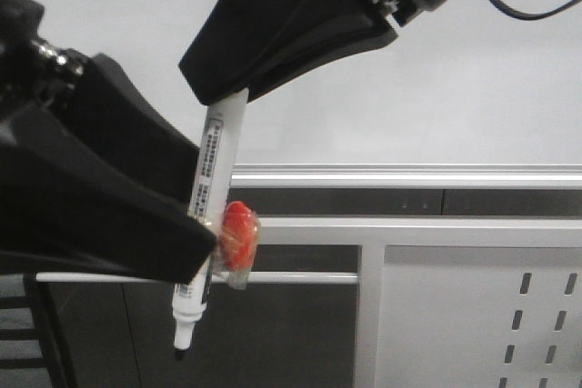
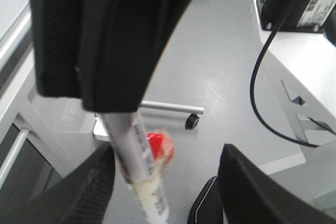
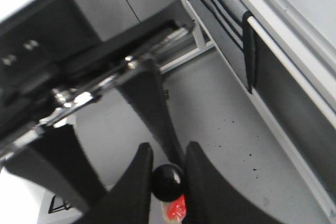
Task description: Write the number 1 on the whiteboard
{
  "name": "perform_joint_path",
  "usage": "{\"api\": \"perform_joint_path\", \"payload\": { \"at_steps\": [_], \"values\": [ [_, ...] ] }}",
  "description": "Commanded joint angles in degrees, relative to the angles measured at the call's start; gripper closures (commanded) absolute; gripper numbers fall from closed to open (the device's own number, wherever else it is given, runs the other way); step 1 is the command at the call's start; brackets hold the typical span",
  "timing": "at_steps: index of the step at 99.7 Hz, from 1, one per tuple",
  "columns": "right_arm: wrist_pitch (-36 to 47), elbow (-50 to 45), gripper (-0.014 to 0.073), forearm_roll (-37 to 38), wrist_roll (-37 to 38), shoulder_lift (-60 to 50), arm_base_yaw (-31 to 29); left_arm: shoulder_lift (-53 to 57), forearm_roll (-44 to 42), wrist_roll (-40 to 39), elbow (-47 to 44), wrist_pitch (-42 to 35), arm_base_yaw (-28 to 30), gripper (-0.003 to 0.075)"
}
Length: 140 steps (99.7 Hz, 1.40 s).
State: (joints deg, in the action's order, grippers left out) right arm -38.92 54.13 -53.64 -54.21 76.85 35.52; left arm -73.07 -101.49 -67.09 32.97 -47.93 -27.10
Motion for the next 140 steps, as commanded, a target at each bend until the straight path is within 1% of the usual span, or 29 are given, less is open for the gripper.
{"api": "perform_joint_path", "payload": {
  "at_steps": [1, 10, 17, 33, 40, 48, 65, 88, 98, 108, 114, 119, 123, 124, 125, 126, 131, 135, 136, 138, 139, 140],
  "values": [
    [2.5, 1.6, 0.0672, -0.6, 0.0, -1.3, 0.1, 2.2, 3.8, -1.8, 1.6, -3.7, -0.3, 0.0286],
    [3.4, 1.6, 0.0672, 1.2, 0.0, -1.3, 0.1, 3.0, 3.8, -3.2, 1.6, -5.5, -0.3, 0.0232],
    [3.4, 1.6, 0.0672, 1.7, 0.0, -1.3, 0.1, 3.6, 3.8, -4.3, 1.6, -5.5, -0.3, 0.0210],
    [3.0, 1.6, 0.0672, 6.2, 0.0, -2.0, 0.1, 5.9, 3.8, -5.7, 1.5, -5.7, -0.3, 0.0208],
    [2.9, 1.6, 0.0672, 6.7, 0.0, -2.9, 0.1, 7.5, 3.8, -5.7, 1.1, -5.2, -0.3, 0.0208],
    [3.2, 1.6, 0.0672, 7.5, 0.0, -4.5, 0.1, 9.6, 3.8, -6.3, -0.3, -3.4, -0.2, 0.0208],
    [3.1, 1.6, 0.0656, 11.5, 0.0, -8.5, 0.1, 16.5, 3.8, -9.1, -4.5, 1.9, -0.2, 0.0209],
    [4.7, 1.6, 0.0656, 18.7, 0.0, -13.8, 0.1, 29.8, 3.8, -15.2, -9.6, 7.7, -0.2, 0.0269],
    [5.7, 1.6, 0.0656, 21.6, 0.0, -15.8, 0.1, 35.8, 3.8, -18.8, -12.0, 11.2, -0.2, 0.0270],
    [7.1, 1.6, 0.0656, 22.9, 0.0, -17.7, 0.1, 40.8, 3.8, -25.5, -14.7, 15.9, -0.2, 0.0270],
    [7.7, 1.6, 0.0656, 24.8, 0.0, -18.7, 0.1, 43.3, 3.8, -26.6, -16.5, 17.4, -0.2, 0.0274],
    [8.0, 1.6, 0.0655, 27.0, 0.0, -19.4, 0.1, 44.8, 3.8, -26.6, -17.7, 18.4, -0.2, 0.0295],
    [8.5, 1.6, 0.0656, 28.3, 0.0, -20.1, 0.1, 45.8, 3.8, -26.6, -18.7, 19.5, -0.2, 0.0338],
    [8.6, 1.6, 0.0656, 28.6, 0.0, -20.1, 0.1, 45.9, 3.8, -26.6, -18.7, 19.8, -0.2, 0.0338],
    [8.8, 1.6, 0.0656, 28.8, 0.0, -20.3, 0.1, 46.1, 3.8, -26.6, -18.9, 20.2, -0.2, 0.0366],
    [8.9, 1.6, 0.0656, 29.0, 0.0, -20.4, 0.1, 46.1, 3.8, -26.6, -19.0, 20.4, -0.2, 0.0366],
    [10.0, 1.6, 0.0656, 29.7, -0.1, -20.9, 0.1, 46.4, 3.8, -26.6, -19.4, 21.8, -0.2, 0.0454],
    [10.6, 1.6, 0.0656, 29.8, -1.1, -21.1, 0.1, 46.5, 3.8, -26.6, -19.6, 22.9, -0.2, 0.0546],
    [10.7, 1.6, 0.0656, 29.8, -1.3, -21.3, 0.1, 46.5, 3.8, -26.6, -19.6, 23.0, -0.2, 0.0580],
    [11.0, 1.6, 0.0656, 29.8, -1.8, -21.4, 0.1, 46.5, 3.8, -26.6, -19.6, 23.5, -0.2, 0.0613],
    [11.3, 1.6, 0.0656, 29.8, -2.1, -21.4, 0.1, 46.5, 3.8, -26.6, -19.6, 23.6, -0.2, 0.0648],
    [11.4, 1.6, 0.0656, 29.8, -2.2, -21.4, 0.1, 46.5, 3.8, -26.6, -19.6, 24.1, -0.2, 0.0664]
  ]
}}
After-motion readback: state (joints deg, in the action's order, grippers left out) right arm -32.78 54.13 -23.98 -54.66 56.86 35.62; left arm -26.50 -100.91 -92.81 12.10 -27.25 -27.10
